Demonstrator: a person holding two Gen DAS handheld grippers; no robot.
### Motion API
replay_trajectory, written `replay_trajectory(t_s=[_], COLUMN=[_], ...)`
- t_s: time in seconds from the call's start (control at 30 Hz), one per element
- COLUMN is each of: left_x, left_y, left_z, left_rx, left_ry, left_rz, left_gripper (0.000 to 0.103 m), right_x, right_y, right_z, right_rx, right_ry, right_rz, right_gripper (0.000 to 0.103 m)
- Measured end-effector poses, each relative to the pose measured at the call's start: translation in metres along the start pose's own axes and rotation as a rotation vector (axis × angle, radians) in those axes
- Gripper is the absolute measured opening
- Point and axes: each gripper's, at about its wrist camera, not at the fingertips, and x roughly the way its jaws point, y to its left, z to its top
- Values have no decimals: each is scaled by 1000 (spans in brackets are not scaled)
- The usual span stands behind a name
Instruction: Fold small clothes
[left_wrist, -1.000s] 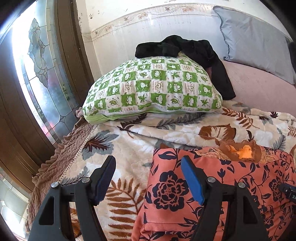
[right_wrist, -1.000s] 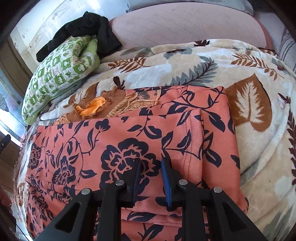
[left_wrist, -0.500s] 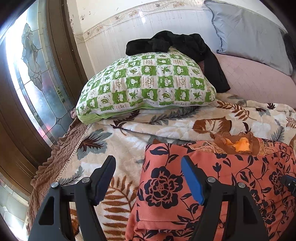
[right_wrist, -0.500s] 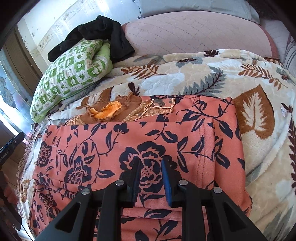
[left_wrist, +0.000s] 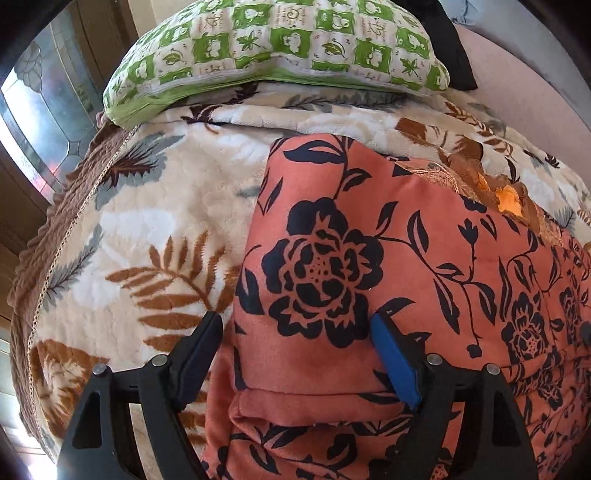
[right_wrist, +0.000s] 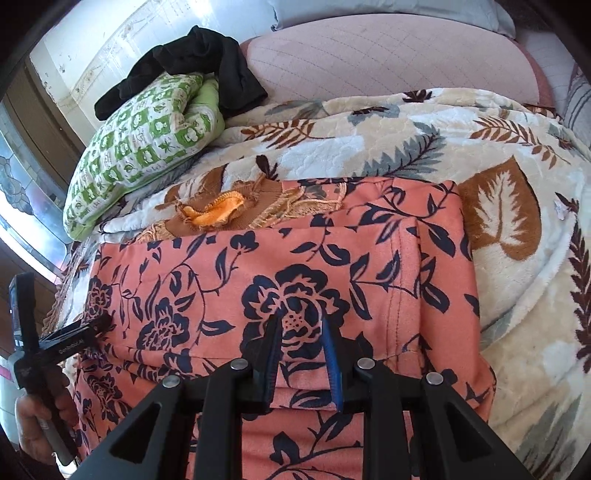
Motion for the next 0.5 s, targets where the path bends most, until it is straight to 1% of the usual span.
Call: replay_trajectory(t_s=[0.07,0.1,0.2,0.3,0.37,0.4,0.47,0.5], left_x=[-12,-19,-40,-57,-67,-71,-79,-82], left_y=[5,9,29,57,75,85,103,112], left_z=[-5,-9,-30,-51,-74,-88,-116,-127], left_rx=[-13,-11,-26,-60,-62,-61,-72,-83], left_ry=[-25,-43,-87,-98,-104,-99,-77,-59], left_rz=[14,27,63,94,98,96,63,34], left_gripper=[83,83,83,83,83,83,83,83], right_x=[9,10,-13,-43,-63,-73,-88,-94], right_y=[-7,-11,-17,-21,-29,-35,-48,-56], right_z=[-6,-9,-18,-28,-42,-51,-70,-79], right_rx=[18,36,84,108,112,117,134,151], right_ry=[59,67,37,-13,-40,-49,-54,-50], right_rz=[-39,-26,12,64,99,103,105,111], right_gripper=[25,25,25,25,25,26,32,42])
